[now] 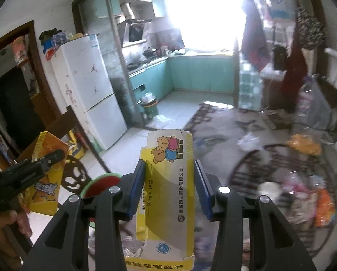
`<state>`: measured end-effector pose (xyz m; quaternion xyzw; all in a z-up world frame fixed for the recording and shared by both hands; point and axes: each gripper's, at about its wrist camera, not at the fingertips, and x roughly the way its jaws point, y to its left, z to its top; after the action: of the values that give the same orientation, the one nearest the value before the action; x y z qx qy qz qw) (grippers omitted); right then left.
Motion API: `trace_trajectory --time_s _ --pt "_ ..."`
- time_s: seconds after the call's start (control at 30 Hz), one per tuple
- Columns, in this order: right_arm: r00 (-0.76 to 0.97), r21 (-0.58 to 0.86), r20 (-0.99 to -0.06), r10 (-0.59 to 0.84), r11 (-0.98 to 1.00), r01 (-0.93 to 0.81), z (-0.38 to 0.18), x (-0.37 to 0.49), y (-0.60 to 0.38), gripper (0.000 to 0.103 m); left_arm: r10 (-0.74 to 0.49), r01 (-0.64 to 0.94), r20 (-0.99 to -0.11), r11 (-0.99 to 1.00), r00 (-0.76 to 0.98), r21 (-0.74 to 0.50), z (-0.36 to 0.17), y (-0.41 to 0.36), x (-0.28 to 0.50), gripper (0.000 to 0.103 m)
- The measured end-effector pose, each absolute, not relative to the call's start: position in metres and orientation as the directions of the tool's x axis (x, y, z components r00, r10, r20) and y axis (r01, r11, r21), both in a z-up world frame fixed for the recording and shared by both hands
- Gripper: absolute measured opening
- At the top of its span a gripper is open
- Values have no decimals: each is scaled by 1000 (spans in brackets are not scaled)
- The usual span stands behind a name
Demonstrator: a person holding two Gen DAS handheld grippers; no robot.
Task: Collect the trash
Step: 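Carry both boxes over the red bucket and open both tools to drop them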
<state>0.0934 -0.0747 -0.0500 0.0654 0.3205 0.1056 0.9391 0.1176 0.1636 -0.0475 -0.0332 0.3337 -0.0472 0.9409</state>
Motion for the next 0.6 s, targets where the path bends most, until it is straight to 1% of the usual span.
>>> trace_trajectory --time_s 0.1,0.2,0.27,0.33,0.37,0.4,0.43,0.47,0.5,0.53,0.6 --pt "744 213 -611 271 961 -175 -61 113 -39 42 -105 54 -641 994 760 -99 -55 188 128 35" --pt "731 157 -635 251 968 -197 -70 126 -7 42 -102 47 -658 994 746 -101 -62 214 138 35" --pt "718 90 -666 201 978 -190 -82 132 1 42 -110 49 -667 993 737 -110 -66 229 145 35" --pt "698 71 -698 159 986 -154 -99 136 -6 42 -124 61 -673 991 729 -116 -69 235 151 35" --pt "704 25 -703 106 992 -124 -105 133 -10 42 -130 67 -675 991 726 -119 -70 236 153 35" --pt "724 -72 -690 13 994 -86 -112 130 -11 42 -140 75 -677 989 723 -125 -71 237 156 35" --pt "739 -113 -673 -19 990 -78 -116 126 -13 42 -149 82 -677 988 720 -129 -71 237 158 35" --pt "760 -88 -650 7 993 -84 -116 122 -18 42 -160 96 -678 987 717 -131 -73 235 160 35" --pt "766 -8 -640 56 997 -80 -115 120 -27 42 -169 109 -679 985 714 -130 -74 232 161 35" --pt "768 48 -636 77 997 -59 -114 119 -34 42 -181 126 -682 983 709 -130 -76 229 163 35" --pt "793 93 -606 70 996 -17 -110 116 -45 42 -200 149 -685 980 701 -134 -77 225 167 35"
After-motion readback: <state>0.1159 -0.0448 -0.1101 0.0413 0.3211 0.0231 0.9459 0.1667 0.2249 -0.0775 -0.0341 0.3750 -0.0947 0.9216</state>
